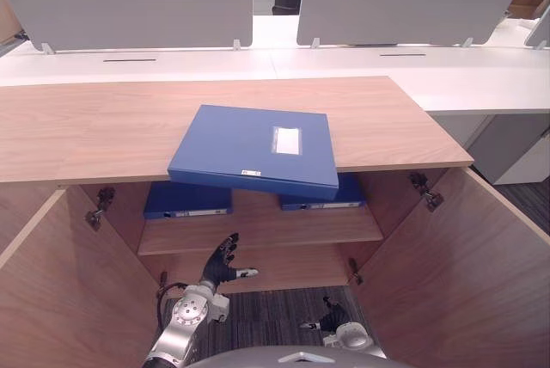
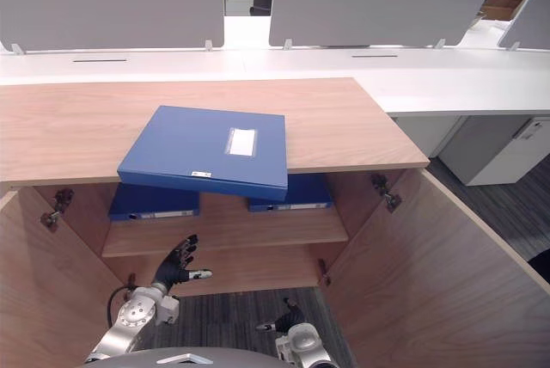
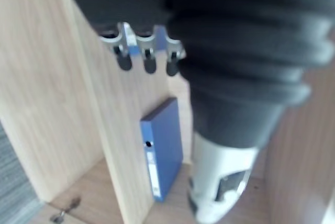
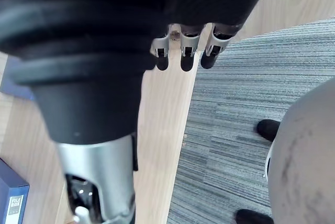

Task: Walk over to the cabinet, pick up the folder, carry it to the office cabinet, place the folder inside the office cabinet, then close the office cabinet door

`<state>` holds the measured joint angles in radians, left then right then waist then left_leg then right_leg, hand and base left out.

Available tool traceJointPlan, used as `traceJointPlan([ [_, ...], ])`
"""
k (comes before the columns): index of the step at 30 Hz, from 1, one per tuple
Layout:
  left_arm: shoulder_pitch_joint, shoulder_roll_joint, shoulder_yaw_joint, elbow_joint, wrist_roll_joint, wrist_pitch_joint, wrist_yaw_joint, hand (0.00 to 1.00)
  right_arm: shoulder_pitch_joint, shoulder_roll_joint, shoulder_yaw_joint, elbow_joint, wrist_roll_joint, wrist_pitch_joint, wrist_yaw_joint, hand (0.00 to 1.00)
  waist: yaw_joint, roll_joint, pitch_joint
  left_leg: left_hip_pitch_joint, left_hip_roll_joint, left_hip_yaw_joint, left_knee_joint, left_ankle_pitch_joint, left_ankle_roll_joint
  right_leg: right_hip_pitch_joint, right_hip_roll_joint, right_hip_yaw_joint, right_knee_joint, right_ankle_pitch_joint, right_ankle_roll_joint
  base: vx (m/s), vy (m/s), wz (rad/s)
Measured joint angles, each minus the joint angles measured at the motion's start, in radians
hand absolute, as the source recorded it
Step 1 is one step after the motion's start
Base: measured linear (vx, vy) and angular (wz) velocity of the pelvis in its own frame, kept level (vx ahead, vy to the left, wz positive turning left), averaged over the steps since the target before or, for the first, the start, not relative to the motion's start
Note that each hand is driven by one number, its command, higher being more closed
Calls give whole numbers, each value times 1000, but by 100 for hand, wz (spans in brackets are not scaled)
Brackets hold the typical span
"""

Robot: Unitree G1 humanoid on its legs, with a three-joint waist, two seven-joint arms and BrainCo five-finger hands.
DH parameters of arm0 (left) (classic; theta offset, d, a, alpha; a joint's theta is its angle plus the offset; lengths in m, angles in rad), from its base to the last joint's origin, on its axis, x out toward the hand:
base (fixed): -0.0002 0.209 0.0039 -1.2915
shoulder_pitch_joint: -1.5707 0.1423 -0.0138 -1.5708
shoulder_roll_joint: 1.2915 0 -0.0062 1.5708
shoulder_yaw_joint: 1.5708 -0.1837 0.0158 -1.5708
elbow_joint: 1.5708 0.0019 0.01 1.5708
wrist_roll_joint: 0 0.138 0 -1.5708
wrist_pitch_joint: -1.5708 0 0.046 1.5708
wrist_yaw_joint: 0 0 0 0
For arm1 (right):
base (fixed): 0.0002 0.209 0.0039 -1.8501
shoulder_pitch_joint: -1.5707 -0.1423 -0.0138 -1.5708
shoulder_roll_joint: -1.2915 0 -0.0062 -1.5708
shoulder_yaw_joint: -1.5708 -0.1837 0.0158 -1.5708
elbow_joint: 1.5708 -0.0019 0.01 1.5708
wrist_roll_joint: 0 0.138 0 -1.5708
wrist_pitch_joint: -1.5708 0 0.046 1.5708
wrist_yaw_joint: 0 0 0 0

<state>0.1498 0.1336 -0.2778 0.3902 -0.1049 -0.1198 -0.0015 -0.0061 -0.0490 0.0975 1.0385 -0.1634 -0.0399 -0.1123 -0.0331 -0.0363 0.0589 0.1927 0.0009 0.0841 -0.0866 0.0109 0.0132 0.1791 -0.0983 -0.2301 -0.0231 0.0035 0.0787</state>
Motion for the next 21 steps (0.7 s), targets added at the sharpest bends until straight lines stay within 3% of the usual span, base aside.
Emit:
traceJointPlan([
  [6, 7, 14, 195, -30, 102, -1, 83, 0, 1, -1, -1, 5, 0, 0, -1, 0, 13, -2, -1, -1, 1, -4, 0, 3, 4, 1, 1, -4, -3, 0, 0, 0, -1, 1],
  [10, 7, 71, 336, -47, 133, 0, 148, 0, 1, -1, -1, 11, 0, 0, -1, 0, 24, -7, -4, -9, -4, -15, 0, 3, 5, 2, 0, -17, -7, 0, 2, -1, -1, 8],
  [15, 8, 81, 364, -49, 167, 1, 171, 0, 2, 4, -2, 11, -1, 2, -1, 0, 39, -13, -7, -17, -11, -34, 0, 6, 7, 7, -5, -35, -10, -1, 4, -2, 0, 13],
  [21, 10, 76, 361, -82, 212, 1, 177, 0, 0, 2, -3, 11, -1, 5, -1, 0, 31, -15, -7, -16, -11, -50, 0, 9, 8, 14, -5, -49, -11, -2, 3, -21, -11, 6],
])
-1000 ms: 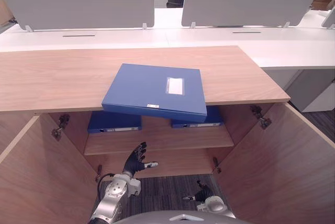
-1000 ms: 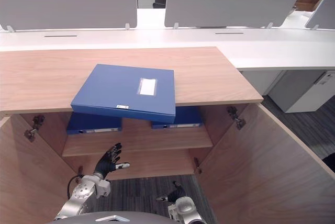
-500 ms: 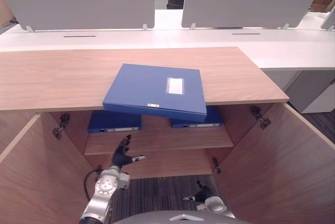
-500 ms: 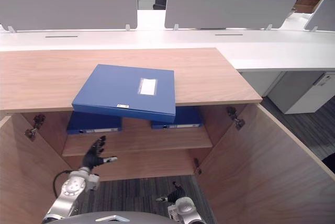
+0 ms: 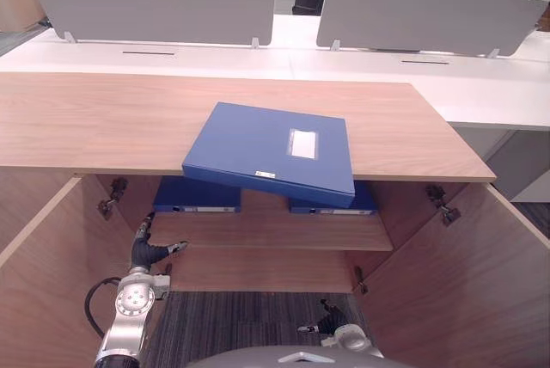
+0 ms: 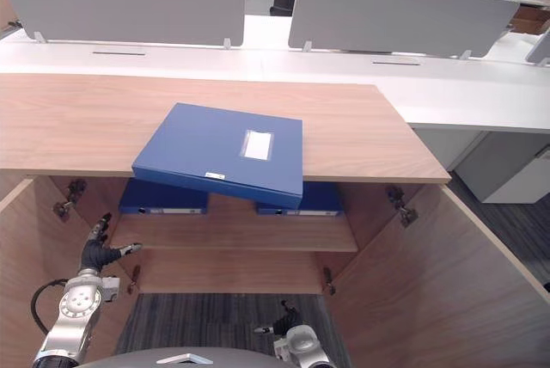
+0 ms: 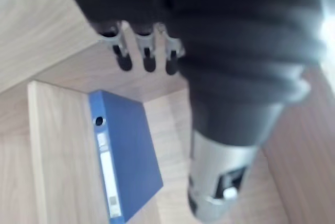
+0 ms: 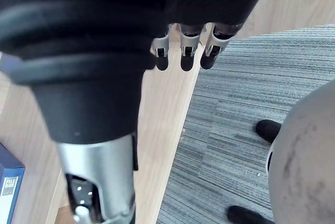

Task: Walk over to the cabinet, pick up the folder, carry it to the office cabinet, place the folder inside the office cabinet, then close the office cabinet door

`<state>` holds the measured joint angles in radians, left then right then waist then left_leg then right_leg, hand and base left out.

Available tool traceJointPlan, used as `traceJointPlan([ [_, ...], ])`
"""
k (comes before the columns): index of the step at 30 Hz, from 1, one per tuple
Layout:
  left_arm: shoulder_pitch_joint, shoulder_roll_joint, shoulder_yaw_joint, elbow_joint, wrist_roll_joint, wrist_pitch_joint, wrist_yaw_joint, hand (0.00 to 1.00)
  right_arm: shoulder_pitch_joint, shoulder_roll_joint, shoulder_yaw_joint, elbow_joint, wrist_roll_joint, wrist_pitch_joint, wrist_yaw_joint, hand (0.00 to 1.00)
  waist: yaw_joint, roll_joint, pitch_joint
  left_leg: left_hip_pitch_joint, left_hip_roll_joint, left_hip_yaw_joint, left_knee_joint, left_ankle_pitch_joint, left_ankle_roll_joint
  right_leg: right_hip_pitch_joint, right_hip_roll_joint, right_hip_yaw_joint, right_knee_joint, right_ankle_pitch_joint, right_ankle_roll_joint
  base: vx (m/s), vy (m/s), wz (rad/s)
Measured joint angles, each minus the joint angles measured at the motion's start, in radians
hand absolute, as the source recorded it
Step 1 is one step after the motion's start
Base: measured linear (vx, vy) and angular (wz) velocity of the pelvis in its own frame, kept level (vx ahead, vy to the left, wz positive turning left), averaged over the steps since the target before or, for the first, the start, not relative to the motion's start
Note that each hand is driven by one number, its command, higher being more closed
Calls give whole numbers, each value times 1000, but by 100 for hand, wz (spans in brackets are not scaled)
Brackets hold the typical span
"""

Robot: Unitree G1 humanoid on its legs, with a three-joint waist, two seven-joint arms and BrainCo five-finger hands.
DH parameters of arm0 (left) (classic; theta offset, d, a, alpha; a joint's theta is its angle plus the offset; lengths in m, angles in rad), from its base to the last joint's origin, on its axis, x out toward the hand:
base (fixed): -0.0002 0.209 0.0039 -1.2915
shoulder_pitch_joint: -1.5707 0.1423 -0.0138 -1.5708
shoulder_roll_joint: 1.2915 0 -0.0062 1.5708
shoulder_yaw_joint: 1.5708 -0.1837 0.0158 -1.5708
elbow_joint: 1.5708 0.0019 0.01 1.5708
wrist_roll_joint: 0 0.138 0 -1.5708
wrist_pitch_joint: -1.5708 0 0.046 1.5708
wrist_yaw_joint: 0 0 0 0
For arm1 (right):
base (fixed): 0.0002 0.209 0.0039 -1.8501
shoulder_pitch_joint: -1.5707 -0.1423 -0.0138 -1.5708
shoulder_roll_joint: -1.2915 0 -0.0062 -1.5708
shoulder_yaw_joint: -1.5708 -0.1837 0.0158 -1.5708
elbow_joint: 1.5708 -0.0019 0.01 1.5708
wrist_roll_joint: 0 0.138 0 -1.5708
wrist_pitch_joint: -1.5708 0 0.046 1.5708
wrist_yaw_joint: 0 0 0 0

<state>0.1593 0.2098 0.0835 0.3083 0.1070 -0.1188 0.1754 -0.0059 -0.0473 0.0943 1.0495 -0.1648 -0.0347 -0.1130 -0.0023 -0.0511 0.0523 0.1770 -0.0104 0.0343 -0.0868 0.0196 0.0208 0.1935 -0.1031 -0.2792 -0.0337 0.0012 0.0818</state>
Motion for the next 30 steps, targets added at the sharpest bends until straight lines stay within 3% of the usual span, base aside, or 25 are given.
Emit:
traceJointPlan([
  [7, -2, -2, 7, -67, 17, 0, 12, 0, -3, 0, 1, 0, 0, 0, 1, 0, 9, 7, 5, 1, 2, -11, 0, 7, -1, 5, 1, -11, 4, -6, -10, -43, -10, 5],
  [25, -70, 97, 247, -261, 12, -2, 111, 0, -14, -1, 2, 28, -23, 18, 6, 0, 37, 9, 4, 12, 3, -14, 0, 7, -2, 18, 2, -12, 5, -8, -11, -7, 0, 0],
  [30, -99, 114, 292, -319, -28, -23, 134, 0, -13, -1, 1, 28, -23, 18, 24, 0, 43, 13, 2, 13, 3, -10, -1, 7, -3, 18, 4, -10, 5, -9, -14, 0, 0, 0],
])
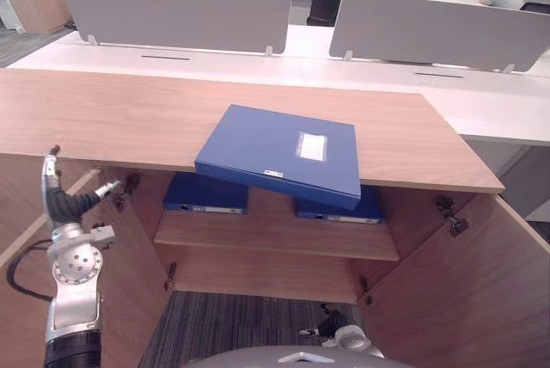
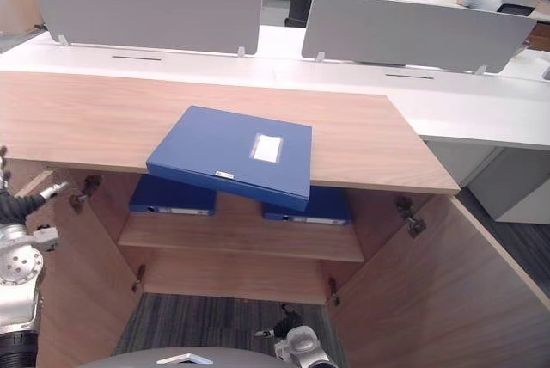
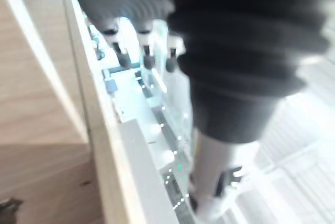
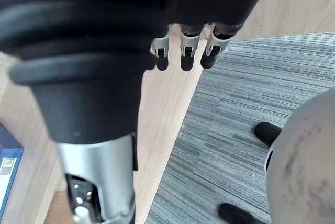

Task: Walk over to the cabinet, pick up the folder, carry it to the office cabinet, place the folder inside the office cabinet, then close the office cabinet door

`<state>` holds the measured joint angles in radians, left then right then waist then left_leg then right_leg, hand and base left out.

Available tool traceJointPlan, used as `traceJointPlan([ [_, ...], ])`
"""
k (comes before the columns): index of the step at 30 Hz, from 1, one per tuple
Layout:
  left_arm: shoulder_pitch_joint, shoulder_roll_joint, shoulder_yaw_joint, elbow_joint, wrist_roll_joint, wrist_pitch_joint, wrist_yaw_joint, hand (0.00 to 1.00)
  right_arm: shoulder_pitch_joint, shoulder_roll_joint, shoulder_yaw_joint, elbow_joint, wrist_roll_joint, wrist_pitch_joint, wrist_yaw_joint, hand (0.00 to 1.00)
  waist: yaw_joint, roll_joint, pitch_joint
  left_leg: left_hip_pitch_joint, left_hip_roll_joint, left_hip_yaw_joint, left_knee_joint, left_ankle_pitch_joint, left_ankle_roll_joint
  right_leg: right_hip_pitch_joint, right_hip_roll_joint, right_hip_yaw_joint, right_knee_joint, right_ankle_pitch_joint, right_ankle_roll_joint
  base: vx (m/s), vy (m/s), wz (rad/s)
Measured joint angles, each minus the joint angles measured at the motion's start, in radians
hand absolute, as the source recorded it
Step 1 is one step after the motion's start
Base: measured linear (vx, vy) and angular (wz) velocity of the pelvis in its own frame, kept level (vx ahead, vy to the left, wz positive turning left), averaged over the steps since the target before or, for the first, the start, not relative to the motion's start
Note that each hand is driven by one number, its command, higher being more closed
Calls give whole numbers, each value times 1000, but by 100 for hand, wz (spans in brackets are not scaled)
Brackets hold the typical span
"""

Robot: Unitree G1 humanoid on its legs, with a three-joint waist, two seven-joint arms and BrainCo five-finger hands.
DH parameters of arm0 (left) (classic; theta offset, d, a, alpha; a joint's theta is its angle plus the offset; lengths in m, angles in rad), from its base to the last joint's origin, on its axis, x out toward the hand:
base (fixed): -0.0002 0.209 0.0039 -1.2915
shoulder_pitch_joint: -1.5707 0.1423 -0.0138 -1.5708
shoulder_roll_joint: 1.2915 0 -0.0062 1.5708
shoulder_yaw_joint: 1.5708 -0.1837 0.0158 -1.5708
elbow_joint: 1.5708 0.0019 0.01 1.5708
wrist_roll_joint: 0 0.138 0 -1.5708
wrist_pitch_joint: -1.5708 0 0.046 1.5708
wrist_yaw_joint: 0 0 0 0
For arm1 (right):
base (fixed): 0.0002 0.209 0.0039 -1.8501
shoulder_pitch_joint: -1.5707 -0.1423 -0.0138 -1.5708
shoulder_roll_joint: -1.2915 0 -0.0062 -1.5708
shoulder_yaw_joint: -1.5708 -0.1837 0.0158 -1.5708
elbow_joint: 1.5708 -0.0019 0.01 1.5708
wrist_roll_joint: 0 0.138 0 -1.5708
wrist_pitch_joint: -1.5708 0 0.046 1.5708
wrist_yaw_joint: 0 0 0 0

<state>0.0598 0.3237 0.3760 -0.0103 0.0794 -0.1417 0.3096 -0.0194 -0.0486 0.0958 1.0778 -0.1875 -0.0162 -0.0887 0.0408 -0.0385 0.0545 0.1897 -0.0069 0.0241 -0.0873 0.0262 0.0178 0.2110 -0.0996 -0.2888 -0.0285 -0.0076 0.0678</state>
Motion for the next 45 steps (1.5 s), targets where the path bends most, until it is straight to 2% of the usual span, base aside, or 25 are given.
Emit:
traceJointPlan([
  [8, -21, 13, 2, -58, -29, -21, -14, 0, 4, -1, -1, 0, 0, 0, 16, 0, -3, 8, -5, 2, 4, 4, 0, -4, -6, 0, 4, 4, 0, 0, -4, 0, 0, 0],
  [11, -40, 38, -27, -59, -38, -32, -39, 0, 9, -2, 0, 0, 0, 0, 18, 0, -4, 8, -5, 2, 5, 6, 0, -4, -6, 0, 6, 4, 0, 0, -5, 0, 0, 0],
  [18, -41, 40, -153, -60, -79, -45, -122, 0, 7, -2, -1, 0, 1, -1, 18, 0, -14, 8, -5, 2, 8, 14, 0, -8, -11, -2, 8, 11, -1, 0, -6, 0, 0, -1],
  [26, -81, 50, -234, -61, -78, -46, -143, 0, 7, -3, -3, 0, 2, -1, 17, 0, -18, 8, -5, 3, 22, 29, 0, -9, -13, -4, 22, 24, -11, 1, -14, 1, -8, -5],
  [32, -149, 74, -275, -120, -89, -62, -157, 0, 9, -3, -30, 3, 6, -2, 16, 0, -38, 11, -8, 2, 25, 32, 1, -11, -16, -7, 23, 31, -12, 1, -14, 1, 2, -1],
  [33, -207, 143, -295, -143, -97, -44, -173, 0, 22, -4, -47, 9, 12, -4, 16, 0, -28, 13, -10, 2, 27, 40, 1, -13, -18, -10, 24, 35, -12, 6, -10, -4, 11, -11],
  [34, -312, 278, -298, -179, -158, -41, -203, 0, 27, -11, -52, 1, 24, -8, 19, 0, -19, 8, -17, -6, 30, 35, 1, -14, -21, -20, 26, 38, -9, 5, -11, -9, -5, -9],
  [35, -364, 344, -300, -204, -209, -42, -216, 0, 23, -15, -55, -1, 26, -9, 20, 0, -17, -2, -25, -15, 31, 34, 1, -14, -21, -29, 28, 38, -5, 4, -12, -7, -36, -3],
  [36, -409, 443, -283, -295, -287, -80, -220, 0, 20, -22, -62, 0, 29, -9, 20, 0, -29, -6, -29, -21, 33, 32, 1, -14, -20, -46, 31, 40, 20, -4, -13, 0, 0, 0],
  [37, -381, 455, -247, -426, -320, -132, -240, 0, 22, -36, -74, 0, 35, -9, 19, 0, -35, 5, -33, -20, 34, 37, 1, -14, -20, -52, 29, 63, 29, -5, -15, 29, -2, -5],
  [38, -357, 432, -237, -492, -323, -152, -252, 0, 23, -43, -74, 1, 35, -9, 20, 0, -35, 10, -37, -19, 33, 40, 1, -14, -21, -53, 28, 73, 29, -5, -15, 40, 30, -6],
  [39, -303, 369, -254, -593, -328, -184, -271, 0, 25, -49, -76, 3, 35, -7, 20, 0, -34, 15, -41, -16, 32, 42, 1, -18, -26, -52, 26, 85, 29, -6, -16, 0, 0, 0],
  [41, -245, 306, -321, -640, -333, -201, -316, 0, 25, -45, -79, 9, 34, -7, 22, 0, -26, 13, -40, -11, 34, 40, 1, -19, -27, -46, 27, 86, 30, -11, -23, -25, -9, 3],
  [45, -225, 303, -361, -592, -352, -169, -370, 0, 29, -42, -79, 13, 34, -8, 22, 0, -21, 4, -42, -9, 50, 42, 1, -21, -42, -51, 38, 88, 45, -31, -36, -70, -44, 1],
])
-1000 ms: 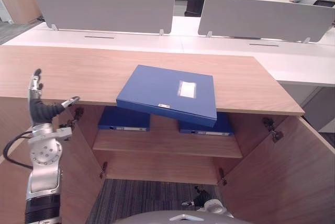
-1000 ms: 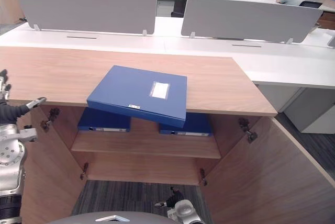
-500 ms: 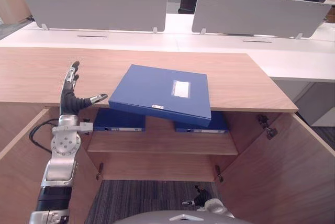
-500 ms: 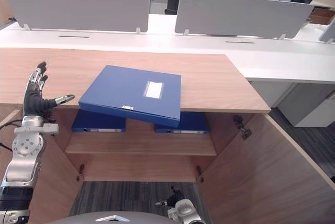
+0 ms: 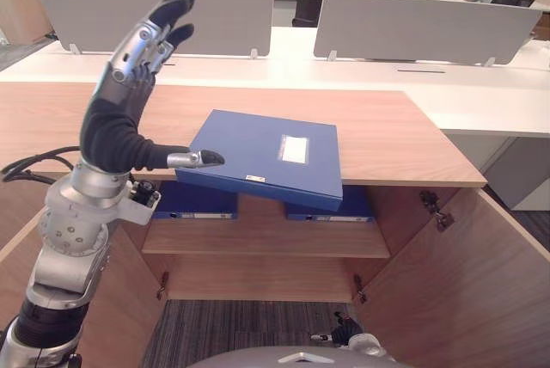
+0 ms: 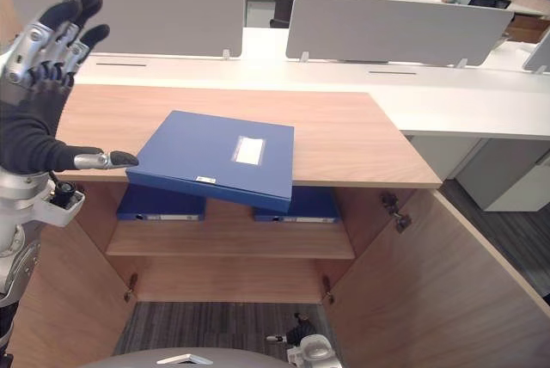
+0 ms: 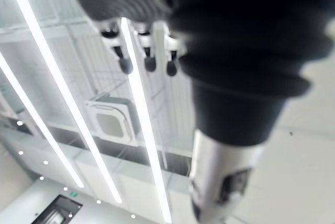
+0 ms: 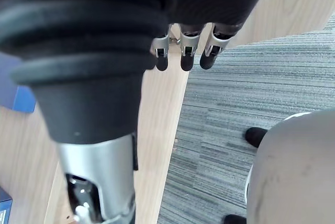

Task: Walk over to the cabinet, pick up the folder, carry it to the office cabinet, place the folder inside the office cabinet, then close the office cabinet door

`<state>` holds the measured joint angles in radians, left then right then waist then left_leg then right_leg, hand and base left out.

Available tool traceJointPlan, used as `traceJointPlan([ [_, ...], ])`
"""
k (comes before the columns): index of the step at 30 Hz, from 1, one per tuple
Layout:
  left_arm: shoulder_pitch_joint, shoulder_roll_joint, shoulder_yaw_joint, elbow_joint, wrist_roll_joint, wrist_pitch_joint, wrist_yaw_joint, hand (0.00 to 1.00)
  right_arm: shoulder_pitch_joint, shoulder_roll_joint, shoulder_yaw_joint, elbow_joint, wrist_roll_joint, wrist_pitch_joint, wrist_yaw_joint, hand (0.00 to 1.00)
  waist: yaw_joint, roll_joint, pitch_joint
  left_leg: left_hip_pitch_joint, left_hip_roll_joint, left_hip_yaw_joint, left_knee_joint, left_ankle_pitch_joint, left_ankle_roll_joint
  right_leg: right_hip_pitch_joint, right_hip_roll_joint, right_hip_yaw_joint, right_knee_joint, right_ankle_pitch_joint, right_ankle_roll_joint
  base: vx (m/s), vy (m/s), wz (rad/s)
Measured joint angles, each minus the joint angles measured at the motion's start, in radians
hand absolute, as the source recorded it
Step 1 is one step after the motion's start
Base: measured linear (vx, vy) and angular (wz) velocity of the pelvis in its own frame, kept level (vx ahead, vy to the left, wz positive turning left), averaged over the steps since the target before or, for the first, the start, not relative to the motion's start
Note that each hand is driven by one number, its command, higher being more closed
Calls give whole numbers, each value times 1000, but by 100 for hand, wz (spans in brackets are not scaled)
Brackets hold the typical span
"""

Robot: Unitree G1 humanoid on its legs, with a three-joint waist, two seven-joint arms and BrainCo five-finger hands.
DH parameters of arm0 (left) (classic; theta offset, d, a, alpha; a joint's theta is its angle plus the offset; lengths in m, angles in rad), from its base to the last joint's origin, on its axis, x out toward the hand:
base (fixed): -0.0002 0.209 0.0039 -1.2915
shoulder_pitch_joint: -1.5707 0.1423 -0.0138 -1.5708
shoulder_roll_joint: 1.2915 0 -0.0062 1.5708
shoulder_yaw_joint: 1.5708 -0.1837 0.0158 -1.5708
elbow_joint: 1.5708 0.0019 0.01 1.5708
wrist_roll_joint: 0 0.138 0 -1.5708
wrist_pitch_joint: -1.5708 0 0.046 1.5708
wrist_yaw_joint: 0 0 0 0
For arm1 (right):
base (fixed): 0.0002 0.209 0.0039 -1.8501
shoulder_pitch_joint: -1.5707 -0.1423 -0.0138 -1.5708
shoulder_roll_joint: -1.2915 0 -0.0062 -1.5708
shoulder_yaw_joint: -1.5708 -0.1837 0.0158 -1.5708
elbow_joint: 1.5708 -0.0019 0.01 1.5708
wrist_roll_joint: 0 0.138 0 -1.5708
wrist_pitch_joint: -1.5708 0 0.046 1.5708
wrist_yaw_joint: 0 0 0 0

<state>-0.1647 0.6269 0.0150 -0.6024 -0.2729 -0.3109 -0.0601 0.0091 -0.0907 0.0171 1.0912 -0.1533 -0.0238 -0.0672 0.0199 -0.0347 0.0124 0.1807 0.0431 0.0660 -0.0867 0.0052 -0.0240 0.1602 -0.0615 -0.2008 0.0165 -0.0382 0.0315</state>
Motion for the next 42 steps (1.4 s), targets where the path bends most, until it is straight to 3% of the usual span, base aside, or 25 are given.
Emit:
traceJointPlan([
  [11, 0, 13, -121, 12, 22, 7, -56, 0, 7, 1, -11, 0, 1, -1, 0, 0, -16, -16, -9, -4, 7, 18, 0, 5, -1, -19, 9, 29, 3, 12, 10, -18, -10, -7],
  [15, 0, 48, -166, 62, 142, 8, -52, 0, 11, 1, -31, 0, 1, -1, -1, 0, -17, -17, -8, -4, 7, 19, 0, 6, 2, -19, 9, 31, 3, 12, 10, 0, 0, 0],
  [19, 6, 64, -190, 117, 348, 8, -10, 0, 15, 0, -36, 0, 3, -4, -4, 0, -20, -17, -7, -4, 8, 20, 0, 5, 0, -19, 10, 31, 3, 11, 9, 0, 0, 0],
  [28, 25, 65, -218, 203, 609, 6, 55, 0, 17, 0, -39, 13, 12, -21, -7, 0, -29, -19, -5, -7, 9, 24, 0, 1, -3, -23, 11, 35, 3, 11, 9, 0, 0, 0],
  [42, 25, 64, -253, 349, 768, 18, 84, 0, 16, -4, -60, 21, 33, -20, -9, 0, -51, -24, 12, -5, 6, 48, 1, -7, 7, -33, 12, 52, -2, 12, 10, 5, -2, -4],
])
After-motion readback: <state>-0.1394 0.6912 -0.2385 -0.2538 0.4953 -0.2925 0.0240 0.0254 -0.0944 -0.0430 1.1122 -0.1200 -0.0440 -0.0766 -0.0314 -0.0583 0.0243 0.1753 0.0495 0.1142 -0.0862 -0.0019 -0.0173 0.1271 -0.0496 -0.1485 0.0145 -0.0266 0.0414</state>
